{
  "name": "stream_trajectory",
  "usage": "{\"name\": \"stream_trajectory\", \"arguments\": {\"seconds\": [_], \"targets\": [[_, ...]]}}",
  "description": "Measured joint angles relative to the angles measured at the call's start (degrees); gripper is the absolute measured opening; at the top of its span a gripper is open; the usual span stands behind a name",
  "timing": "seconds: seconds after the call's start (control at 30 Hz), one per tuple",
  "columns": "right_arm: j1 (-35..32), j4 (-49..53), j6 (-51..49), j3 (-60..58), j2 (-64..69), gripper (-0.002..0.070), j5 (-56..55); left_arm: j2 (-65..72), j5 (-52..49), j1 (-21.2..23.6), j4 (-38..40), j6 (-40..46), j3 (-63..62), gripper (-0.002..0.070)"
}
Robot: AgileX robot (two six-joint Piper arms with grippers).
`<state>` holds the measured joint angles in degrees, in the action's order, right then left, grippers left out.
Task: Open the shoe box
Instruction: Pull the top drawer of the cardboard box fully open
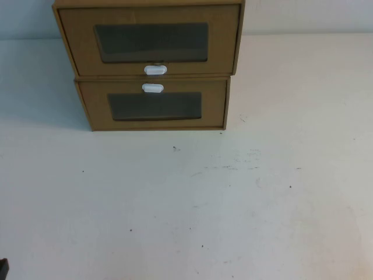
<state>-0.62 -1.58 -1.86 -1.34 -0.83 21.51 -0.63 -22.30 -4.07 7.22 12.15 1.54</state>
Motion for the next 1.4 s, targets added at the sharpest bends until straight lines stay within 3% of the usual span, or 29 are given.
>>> {"name": "stream_trajectory", "arguments": {"seconds": [1.27, 1.4], "targets": [[0.0, 0.0, 0.0, 0.0, 0.0, -0.0014, 0.0, 0.0, 0.3, 0.0, 0.0, 0.0, 0.0, -0.0005], [0.0, 0.0, 0.0, 0.0, 0.0, -0.0014, 0.0, 0.0, 3.4, 0.0, 5.1, -3.6, 0.0, -0.0005]]}}
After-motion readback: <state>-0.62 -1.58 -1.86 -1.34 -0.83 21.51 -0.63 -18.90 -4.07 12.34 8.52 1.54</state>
